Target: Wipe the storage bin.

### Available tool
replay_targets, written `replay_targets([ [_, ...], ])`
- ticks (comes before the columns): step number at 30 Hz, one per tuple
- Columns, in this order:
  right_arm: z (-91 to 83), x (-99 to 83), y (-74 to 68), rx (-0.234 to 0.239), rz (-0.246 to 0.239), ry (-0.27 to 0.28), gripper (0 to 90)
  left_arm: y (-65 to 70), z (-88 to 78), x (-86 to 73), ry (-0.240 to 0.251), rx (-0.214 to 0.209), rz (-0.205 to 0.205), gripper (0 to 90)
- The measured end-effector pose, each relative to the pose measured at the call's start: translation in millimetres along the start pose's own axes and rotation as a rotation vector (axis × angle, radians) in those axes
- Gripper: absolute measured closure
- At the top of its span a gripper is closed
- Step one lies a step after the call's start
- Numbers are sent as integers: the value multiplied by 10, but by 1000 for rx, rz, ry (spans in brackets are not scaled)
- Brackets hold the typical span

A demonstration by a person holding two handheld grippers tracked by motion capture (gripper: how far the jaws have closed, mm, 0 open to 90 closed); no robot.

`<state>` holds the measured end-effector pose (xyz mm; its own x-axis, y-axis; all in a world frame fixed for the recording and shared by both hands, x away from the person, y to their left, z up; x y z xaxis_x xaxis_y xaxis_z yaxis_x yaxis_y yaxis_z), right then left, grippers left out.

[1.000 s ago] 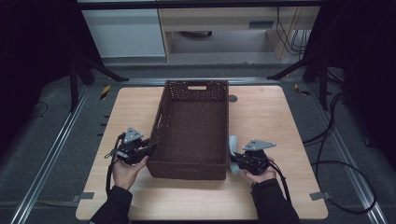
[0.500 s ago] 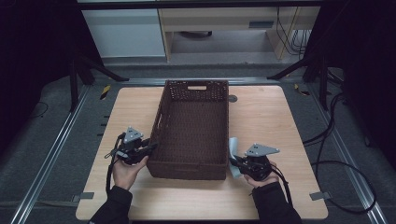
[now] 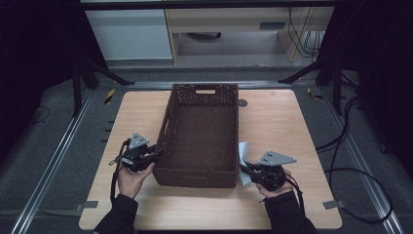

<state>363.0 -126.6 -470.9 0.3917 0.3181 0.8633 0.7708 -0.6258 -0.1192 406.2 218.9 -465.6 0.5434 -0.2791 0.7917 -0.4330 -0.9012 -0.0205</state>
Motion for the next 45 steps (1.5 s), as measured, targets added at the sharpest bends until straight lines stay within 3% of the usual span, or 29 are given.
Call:
replay_targets([
  [4,-60,51,-51,6,-17,17,827,1,-1,0,0,1,1,672],
  [13,80,-334,4,4,42,-111,827,0,0,0,-1,1,0,672],
  [17,138,-418,-30,20,54,-145,827,0,1,0,0,0,-2,671],
  [19,118,-372,-57,24,45,-128,827,-1,1,0,0,-1,-3,671],
  [25,-176,-41,-147,28,10,37,827,0,2,0,0,-1,-3,671],
  [27,-227,9,-193,32,-12,53,827,0,2,0,0,0,-3,671],
  [35,-23,-343,-160,21,18,-109,827,0,2,0,-1,1,-1,671],
  [40,92,-509,-145,28,51,-177,827,0,1,0,-1,2,0,671],
  [42,99,-500,-168,34,43,-175,827,0,1,0,-1,2,0,672],
  [45,30,-380,-212,40,34,-117,827,0,1,1,-1,2,-1,672],
])
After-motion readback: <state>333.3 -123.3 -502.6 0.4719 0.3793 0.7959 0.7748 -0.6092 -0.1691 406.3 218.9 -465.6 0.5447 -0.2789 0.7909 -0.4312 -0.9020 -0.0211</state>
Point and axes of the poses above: each handheld gripper's, and its own axes: z roughly forward along the jaws, x roughly out of its top, y roughly to its right, the point moved 6 cm from there along z, roughly forward along the jaws, and after that the axes turned 5 degrees about x, right-handed, at the moved point
